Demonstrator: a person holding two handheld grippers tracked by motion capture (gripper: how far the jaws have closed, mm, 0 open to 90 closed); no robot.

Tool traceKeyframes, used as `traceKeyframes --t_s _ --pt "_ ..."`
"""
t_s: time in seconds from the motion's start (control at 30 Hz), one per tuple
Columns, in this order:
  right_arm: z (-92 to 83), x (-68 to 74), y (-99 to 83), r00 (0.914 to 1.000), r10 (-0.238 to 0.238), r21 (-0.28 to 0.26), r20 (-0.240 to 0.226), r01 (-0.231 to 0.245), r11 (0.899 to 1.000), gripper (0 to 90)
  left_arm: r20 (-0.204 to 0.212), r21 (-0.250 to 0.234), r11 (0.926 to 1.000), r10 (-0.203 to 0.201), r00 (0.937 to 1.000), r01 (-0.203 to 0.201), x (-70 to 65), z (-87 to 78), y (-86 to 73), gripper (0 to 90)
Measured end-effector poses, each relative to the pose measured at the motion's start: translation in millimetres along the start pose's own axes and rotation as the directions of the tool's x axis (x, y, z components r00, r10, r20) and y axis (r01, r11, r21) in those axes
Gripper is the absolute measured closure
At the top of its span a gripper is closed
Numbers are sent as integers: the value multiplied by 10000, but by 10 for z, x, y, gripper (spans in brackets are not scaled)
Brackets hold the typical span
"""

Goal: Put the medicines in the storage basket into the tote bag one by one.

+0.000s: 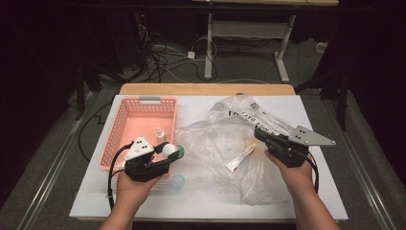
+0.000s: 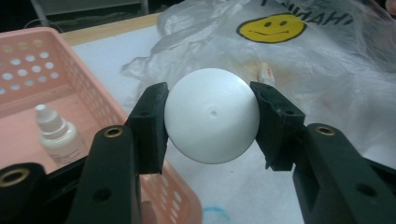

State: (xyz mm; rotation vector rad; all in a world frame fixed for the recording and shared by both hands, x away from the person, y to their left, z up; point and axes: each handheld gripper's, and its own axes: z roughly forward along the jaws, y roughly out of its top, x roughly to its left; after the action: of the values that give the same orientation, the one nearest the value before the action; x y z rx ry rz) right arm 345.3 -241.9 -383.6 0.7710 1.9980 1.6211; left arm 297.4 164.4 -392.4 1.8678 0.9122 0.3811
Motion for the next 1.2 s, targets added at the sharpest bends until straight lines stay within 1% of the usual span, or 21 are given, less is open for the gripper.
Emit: traceKeyframes --t_s 0.07,0.17,0.27,0.37,0.5,0.63,0.8,0.87,0.93,1.0,1.13,1.2 --pt "1 1 -1 10000 -11 6 -6 11 10000 900 116 41 10000 28 9999 -28 -34 25 -1 491" --pt "0 4 1 10000 -3 10 8 3 10000 900 216 94 9998 188 9996 -190 -89 70 -4 491" --pt "4 -5 0 10000 -36 -10 2 36 10000 900 390 116 9998 140 9991 -145 -133 138 -18 491" --pt "9 -8 -7 10000 -25 18 23 25 10000 900 448 305 9988 362 9983 -376 -199 217 -27 491" --pt "11 -1 -8 10000 -17 29 0 17 10000 900 567 357 9985 403 9976 -424 -251 284 -34 491" --pt "17 -3 -16 10000 0 61 -10 0 10000 900 556 391 9984 383 9977 -405 -266 332 -51 491" --pt "27 -17 -32 10000 22 108 -70 -21 9999 900 506 570 9973 439 9978 -468 -286 406 -81 491" --pt "26 -22 -29 10000 3 71 -43 -3 10000 900 544 651 9969 414 9977 -450 -302 444 -82 491" --pt "19 -21 -23 10000 6 54 12 -6 10000 900 609 654 9969 386 9974 -426 -324 481 -71 491" --pt "10 -22 -19 10000 1 34 19 -1 10000 900 472 685 9963 488 9977 -520 -362 537 -39 490" --pt "6 -11 -14 10000 -21 41 35 21 10000 900 431 711 9956 583 9974 -613 -389 656 18 491" --pt "9 -7 -13 10000 -25 15 -6 25 10000 900 417 649 9963 535 9977 -562 -394 714 39 491"
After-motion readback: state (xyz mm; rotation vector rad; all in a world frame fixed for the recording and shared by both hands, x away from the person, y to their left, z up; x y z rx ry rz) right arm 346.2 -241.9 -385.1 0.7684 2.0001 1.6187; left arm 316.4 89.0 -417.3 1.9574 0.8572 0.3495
